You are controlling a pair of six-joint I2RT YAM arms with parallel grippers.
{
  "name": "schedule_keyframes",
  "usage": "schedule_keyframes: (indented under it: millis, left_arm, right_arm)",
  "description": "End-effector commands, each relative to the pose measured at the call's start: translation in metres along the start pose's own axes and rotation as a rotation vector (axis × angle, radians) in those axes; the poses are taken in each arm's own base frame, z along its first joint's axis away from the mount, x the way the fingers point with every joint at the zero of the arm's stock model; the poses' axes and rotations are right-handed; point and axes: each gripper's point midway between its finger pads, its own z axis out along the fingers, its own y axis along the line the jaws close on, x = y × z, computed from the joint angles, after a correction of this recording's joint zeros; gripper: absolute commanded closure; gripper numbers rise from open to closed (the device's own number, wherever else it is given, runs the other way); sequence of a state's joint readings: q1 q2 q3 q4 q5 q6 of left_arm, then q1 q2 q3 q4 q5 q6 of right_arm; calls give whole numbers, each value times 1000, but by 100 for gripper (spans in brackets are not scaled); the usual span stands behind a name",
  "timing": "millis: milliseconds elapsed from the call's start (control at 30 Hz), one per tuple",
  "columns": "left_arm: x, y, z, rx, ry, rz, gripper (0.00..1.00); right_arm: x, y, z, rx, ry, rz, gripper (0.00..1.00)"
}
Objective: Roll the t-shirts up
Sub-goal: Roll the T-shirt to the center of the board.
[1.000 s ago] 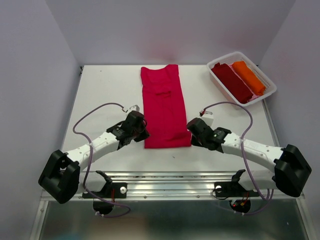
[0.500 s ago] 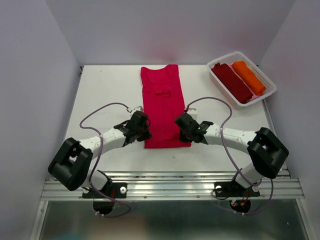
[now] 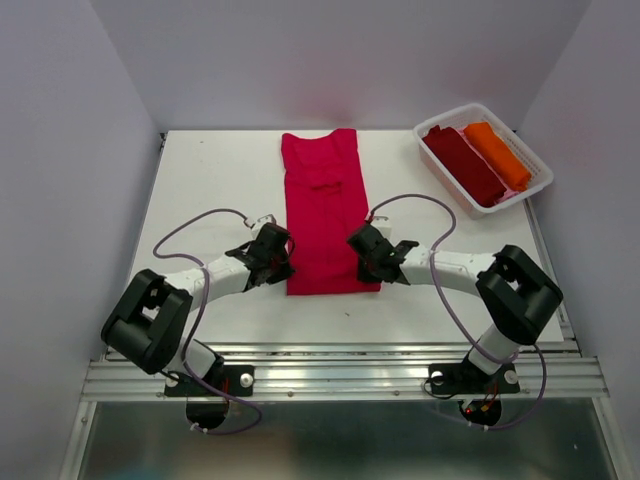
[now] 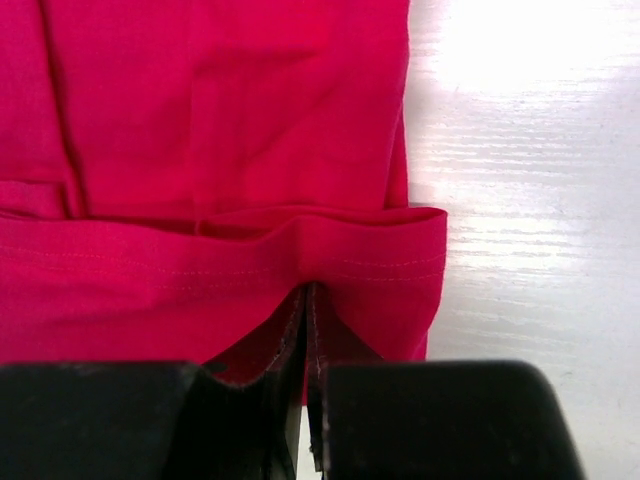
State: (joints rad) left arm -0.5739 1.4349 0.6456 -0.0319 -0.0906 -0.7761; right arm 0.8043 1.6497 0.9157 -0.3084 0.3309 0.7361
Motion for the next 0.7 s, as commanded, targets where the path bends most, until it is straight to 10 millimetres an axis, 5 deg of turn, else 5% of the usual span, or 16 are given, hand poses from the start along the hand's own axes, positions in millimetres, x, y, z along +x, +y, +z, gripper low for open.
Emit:
schedule_keyframes:
  millis: [0, 167, 367, 500, 667]
  left_arm:
    - [-10, 21, -8, -77, -49, 31, 100]
    - [-24, -7, -19, 26, -79, 50, 100]
    - [-28, -45, -37, 170, -73, 109, 100]
    - [-11, -48, -26, 197, -4, 113, 100]
    - [3, -18, -4, 77, 27, 108, 100]
  right_arm:
    - [-15, -2, -18, -26, -42, 3, 92]
    - [-48, 18, -47, -118, -122, -3, 91]
    - [-42, 27, -33, -124, -88, 9, 91]
    - [-30, 31, -14, -130, -55, 12, 91]
    - [-10, 23, 12, -74, -7, -9, 92]
